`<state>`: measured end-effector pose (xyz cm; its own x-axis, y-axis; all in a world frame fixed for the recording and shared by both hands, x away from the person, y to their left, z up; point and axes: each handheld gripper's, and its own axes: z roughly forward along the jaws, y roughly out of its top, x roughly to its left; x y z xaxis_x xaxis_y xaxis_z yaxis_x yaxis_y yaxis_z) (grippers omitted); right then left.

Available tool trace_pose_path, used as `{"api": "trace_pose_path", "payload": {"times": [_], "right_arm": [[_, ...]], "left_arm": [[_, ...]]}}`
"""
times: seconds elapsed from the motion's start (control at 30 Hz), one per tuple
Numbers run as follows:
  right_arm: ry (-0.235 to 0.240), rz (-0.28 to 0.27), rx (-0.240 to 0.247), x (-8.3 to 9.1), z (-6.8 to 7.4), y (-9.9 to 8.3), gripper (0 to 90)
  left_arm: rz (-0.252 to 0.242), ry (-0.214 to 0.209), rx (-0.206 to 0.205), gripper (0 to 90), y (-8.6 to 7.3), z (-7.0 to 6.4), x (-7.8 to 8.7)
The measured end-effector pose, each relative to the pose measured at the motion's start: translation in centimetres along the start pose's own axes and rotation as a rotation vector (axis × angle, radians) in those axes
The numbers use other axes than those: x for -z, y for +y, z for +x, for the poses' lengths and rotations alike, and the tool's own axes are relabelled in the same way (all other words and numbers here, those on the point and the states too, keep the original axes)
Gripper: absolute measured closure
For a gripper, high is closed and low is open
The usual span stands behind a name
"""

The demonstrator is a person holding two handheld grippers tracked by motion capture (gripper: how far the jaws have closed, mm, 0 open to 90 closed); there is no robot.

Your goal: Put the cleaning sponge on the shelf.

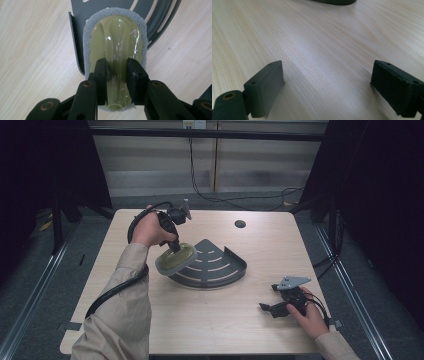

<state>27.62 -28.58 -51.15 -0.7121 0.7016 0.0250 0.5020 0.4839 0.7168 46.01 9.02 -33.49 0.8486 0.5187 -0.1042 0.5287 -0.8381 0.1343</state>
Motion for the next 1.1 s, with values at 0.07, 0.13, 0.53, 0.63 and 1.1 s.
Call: {"api": "trace_pose_path", "payload": {"times": [0.07,0.13,0.53,0.63,1.1], "right_arm": [[0.001,0.000,0.000,0.0,0.0,0.0,10.5],[0.001,0.000,0.000,0.0,0.0,0.0,10.5],[0.000,0.000,0.001,0.0,0.0,0.0,10.5],[0.000,0.000,0.000,0.0,0.0,0.0,10.5],[0.000,0.000,0.000,0.0,0.0,0.0,10.5]], "left_arm": [[0.000,-0.006,0.011,71.5,0.1,0.0,-0.1],[0.000,-0.004,0.003,71.5,0.3,0.0,-0.1],[-0.009,-0.005,0.010,71.6,0.8,0.4,-0.4],[-0.008,-0.005,0.011,71.6,1.0,0.5,-0.5],[-0.017,0.001,0.007,71.5,2.3,0.3,-1.3]]}}
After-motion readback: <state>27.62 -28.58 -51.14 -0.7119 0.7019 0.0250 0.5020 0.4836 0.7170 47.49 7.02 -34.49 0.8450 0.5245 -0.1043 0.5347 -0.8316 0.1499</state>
